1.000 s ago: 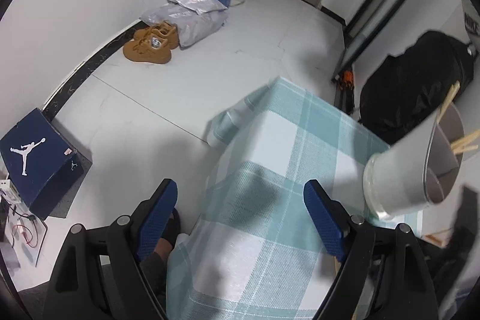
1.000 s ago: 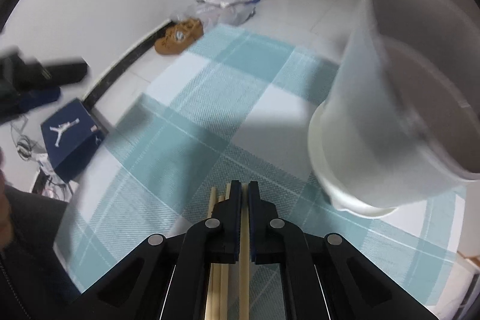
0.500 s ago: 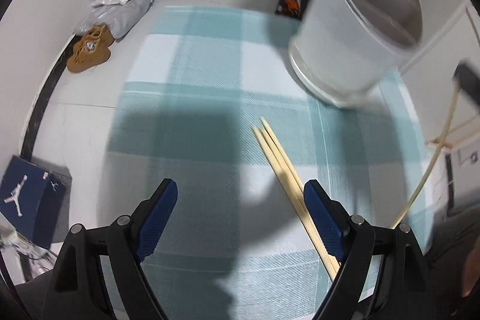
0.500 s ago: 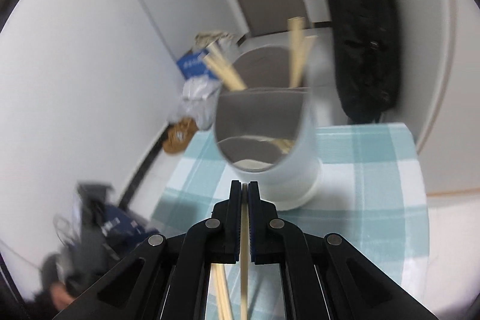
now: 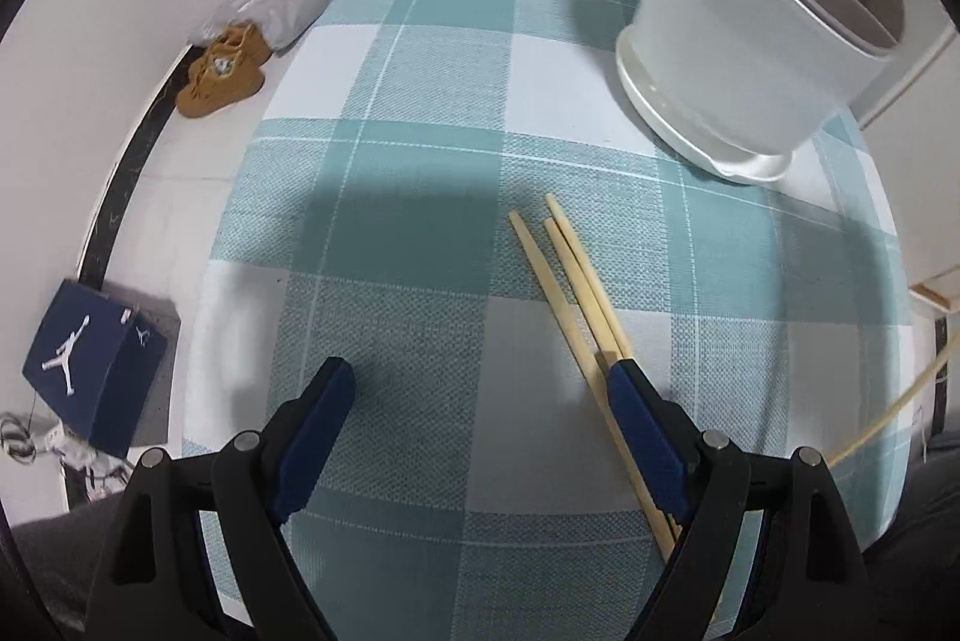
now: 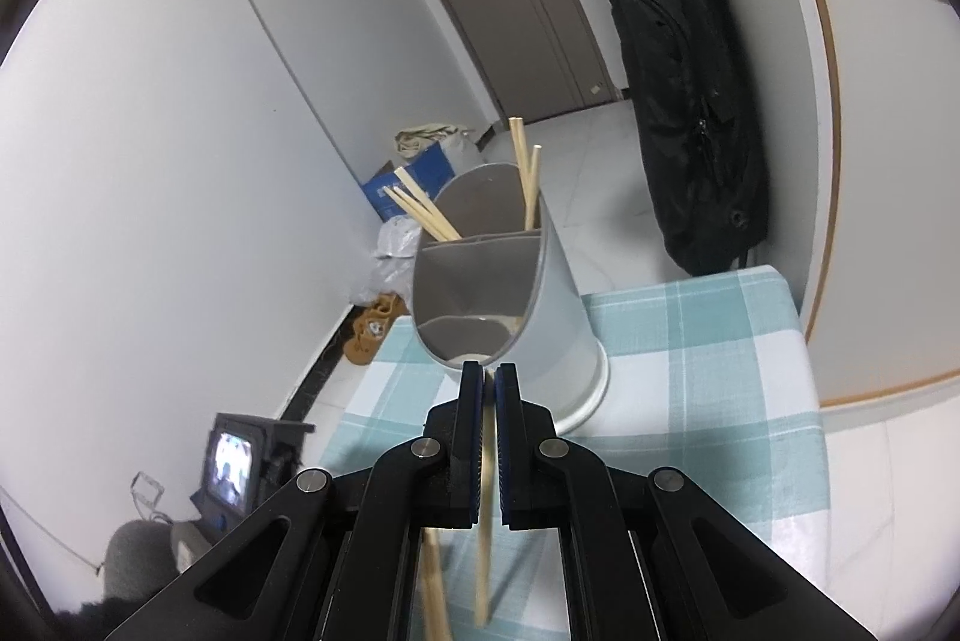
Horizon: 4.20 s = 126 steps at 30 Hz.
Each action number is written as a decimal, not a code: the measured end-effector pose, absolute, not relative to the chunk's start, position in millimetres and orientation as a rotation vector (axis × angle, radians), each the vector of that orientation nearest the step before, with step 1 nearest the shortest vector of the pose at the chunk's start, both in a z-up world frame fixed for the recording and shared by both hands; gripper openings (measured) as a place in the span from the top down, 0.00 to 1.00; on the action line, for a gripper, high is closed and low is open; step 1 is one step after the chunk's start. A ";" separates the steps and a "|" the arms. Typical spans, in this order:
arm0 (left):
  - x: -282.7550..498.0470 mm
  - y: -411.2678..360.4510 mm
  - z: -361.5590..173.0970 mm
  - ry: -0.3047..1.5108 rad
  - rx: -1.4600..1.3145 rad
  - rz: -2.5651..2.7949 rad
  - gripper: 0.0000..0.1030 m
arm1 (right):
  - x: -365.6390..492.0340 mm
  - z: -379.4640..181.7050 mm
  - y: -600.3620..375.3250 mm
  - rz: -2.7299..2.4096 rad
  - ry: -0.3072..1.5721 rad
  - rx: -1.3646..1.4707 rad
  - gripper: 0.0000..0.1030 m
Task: Organize utensils
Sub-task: 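Pinch a chopstick with the left gripper while the right gripper holds its chopstick, then carry both held chopsticks up over the white holder and lower them in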
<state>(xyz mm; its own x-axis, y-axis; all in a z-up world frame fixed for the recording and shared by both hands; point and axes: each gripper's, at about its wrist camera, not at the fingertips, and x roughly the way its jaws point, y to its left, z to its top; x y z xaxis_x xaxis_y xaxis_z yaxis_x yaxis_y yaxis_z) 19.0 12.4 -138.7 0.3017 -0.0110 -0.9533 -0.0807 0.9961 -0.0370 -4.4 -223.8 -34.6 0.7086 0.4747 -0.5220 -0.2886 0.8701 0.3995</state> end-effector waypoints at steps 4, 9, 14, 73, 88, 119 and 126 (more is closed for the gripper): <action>19.2 7.3 -140.4 1.270 -0.102 0.085 0.19 | 2.6 -39.8 -232.0 0.444 0.683 0.330 0.97; 25.7 5.9 -143.2 1.288 -0.084 0.155 0.17 | 3.9 -35.1 -239.0 0.441 0.657 0.321 0.97; 40.5 8.9 -141.9 1.271 -0.069 0.193 0.17 | 11.0 -44.6 -241.8 0.434 0.683 0.329 0.97; -14.2 -8.0 -2.4 0.730 -0.107 -0.148 1.00 | -21.3 -16.0 -203.2 0.370 0.571 0.204 0.97; -18.2 -10.8 23.6 0.707 -0.098 -0.192 1.00 | -25.5 -4.8 -194.9 0.363 0.537 0.185 0.97; 78.1 -21.7 138.8 0.582 -0.124 -0.231 1.00 | 88.2 135.1 -218.2 0.351 0.336 0.238 0.97; 103.4 -32.1 132.0 0.602 -0.138 -0.256 1.00 | 118.8 124.7 -218.7 0.331 0.351 0.250 0.97</action>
